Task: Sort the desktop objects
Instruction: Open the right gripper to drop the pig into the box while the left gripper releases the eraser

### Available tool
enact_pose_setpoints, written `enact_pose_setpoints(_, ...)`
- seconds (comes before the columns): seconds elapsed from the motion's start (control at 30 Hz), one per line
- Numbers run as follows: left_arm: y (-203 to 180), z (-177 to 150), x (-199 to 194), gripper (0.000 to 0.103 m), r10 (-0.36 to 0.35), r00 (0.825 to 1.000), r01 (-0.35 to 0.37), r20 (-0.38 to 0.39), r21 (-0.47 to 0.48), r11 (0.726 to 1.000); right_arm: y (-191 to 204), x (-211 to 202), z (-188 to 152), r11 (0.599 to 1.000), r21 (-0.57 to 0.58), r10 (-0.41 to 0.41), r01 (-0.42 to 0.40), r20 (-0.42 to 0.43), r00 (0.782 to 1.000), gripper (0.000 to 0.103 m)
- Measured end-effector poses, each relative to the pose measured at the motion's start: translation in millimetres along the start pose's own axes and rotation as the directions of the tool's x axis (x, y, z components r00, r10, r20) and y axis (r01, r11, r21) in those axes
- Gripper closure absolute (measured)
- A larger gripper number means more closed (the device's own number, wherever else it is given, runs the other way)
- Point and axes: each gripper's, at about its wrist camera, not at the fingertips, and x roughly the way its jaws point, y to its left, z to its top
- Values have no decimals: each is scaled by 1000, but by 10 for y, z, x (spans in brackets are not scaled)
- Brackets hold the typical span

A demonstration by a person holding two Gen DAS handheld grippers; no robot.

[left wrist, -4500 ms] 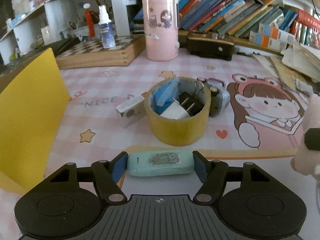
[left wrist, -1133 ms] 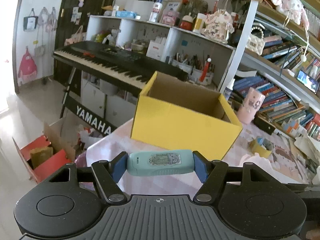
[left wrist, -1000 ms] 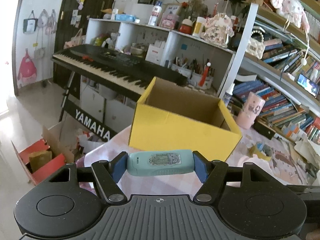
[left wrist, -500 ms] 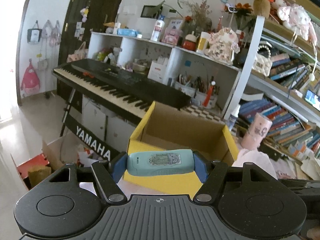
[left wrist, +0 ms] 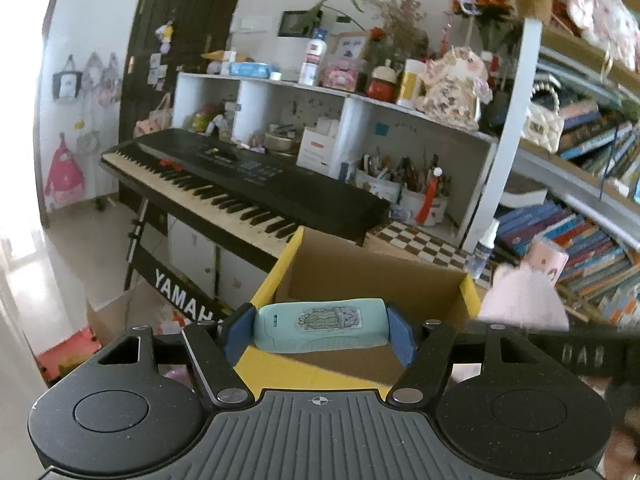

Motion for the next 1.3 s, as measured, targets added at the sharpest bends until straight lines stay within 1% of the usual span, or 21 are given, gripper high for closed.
enact_pose_setpoints(0.13, -124, 0, 157, 34, 15, 1000, -14, -25, 41, 999, -139, 133, 143, 1000, -8, 10, -10, 12, 1000, 25)
enact_pose_setpoints(0.23, -217, -28, 288, 34, 29, 998, -24, -53, 82, 996, -213, 264, 224, 999, -22, 32, -32, -2, 999, 25)
enact_pose_setpoints(0.4, -355, -105, 475, 34, 47, 995, -35, -91, 129, 991, -250, 507, 265, 994, -70, 77, -81, -60, 995, 25)
enact_pose_setpoints(0.57, -482, -179, 661, 34, 70, 989, -46, -132, 176, 983, -210, 717, 240, 983, -132, 110, -127, -125, 986, 25)
enact_pose_setpoints(0.63, -514, -215, 729, 34, 81, 984, -50, -158, 189, 981, -200, 802, 210, 978, -159, 111, -135, -151, 982, 25)
enact_pose_setpoints(0.8, -615, -252, 774, 34, 102, 980, -59, -173, 237, 970, -237, 1020, 151, 969, -198, 104, -150, -227, 968, 25)
enact_pose_setpoints(0.9, -703, -284, 794, 34, 126, 976, -72, -177, 283, 956, -239, 1085, 127, 957, -237, 104, -165, -250, 963, 25)
enact_pose_setpoints(1.07, -768, -289, 796, 34, 137, 973, -79, -187, 288, 954, -223, 1177, 120, 931, -319, 84, -178, -287, 954, 25)
enact_pose_setpoints(1.3, -849, -292, 776, 34, 148, 965, -82, -215, 285, 955, -283, 1242, 150, 910, -351, 93, -220, -344, 934, 25)
